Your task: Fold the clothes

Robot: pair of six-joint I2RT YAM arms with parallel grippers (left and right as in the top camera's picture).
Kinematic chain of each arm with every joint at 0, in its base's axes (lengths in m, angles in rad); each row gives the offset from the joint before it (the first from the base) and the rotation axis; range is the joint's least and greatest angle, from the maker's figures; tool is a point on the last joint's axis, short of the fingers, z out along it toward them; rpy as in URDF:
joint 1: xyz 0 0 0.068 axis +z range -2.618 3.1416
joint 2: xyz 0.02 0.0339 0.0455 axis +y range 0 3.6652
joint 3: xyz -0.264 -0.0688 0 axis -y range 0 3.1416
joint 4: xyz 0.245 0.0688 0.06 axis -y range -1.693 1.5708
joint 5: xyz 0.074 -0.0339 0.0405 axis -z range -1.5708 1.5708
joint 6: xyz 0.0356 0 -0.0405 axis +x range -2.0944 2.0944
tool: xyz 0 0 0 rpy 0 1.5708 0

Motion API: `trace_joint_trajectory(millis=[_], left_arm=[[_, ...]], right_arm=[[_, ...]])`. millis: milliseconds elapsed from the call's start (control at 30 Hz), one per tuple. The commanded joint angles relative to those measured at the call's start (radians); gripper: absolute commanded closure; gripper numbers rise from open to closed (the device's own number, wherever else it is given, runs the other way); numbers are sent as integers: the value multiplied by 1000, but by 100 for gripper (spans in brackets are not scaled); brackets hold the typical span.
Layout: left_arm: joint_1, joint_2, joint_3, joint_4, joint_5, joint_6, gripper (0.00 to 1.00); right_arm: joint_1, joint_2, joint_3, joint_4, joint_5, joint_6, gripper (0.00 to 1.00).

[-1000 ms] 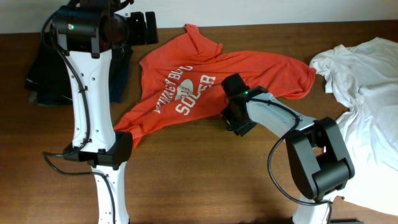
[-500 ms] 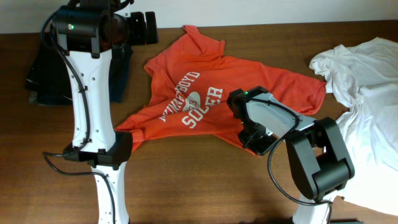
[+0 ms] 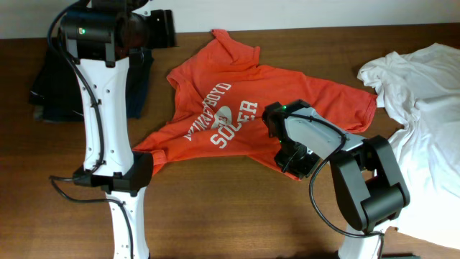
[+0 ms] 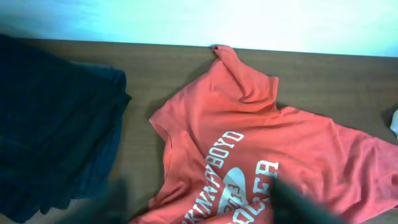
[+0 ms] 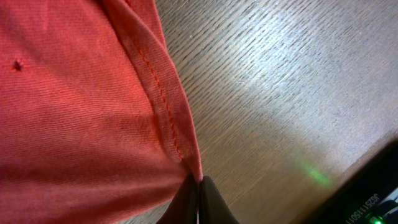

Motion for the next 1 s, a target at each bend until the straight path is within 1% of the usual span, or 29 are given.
trace_joint_trajectory(millis=[0,133,200,400,700,767,867,967], left_arm=[[1,51,-30,-42,7,2,99],[-1,182,-172,-18,6,1,99],[0,272,-221,63,7,1,99],[-5,476,-227,161,7,0,99],[-9,497,-227,272,8,-4,99],[-26,534,-227,322,7,-3,99],[-48,628,-227,376,7,-3,99],[-47,680,-227,415,2,-2,99]], right_arm=[[-1,-12,-3,-11,5,4,96],[-2,-12,-3,-84,40,4,96],[-2,-12,-3,-85,43,4,96],[-2,-12,-31,-113,74,4,96],[-24,-12,-171,-101,105,4,96],[-25,-12,-192,-100,106,5,96],[-72,-12,-233,-101,103,4,96],[-166,-12,-258,-101,111,4,96]])
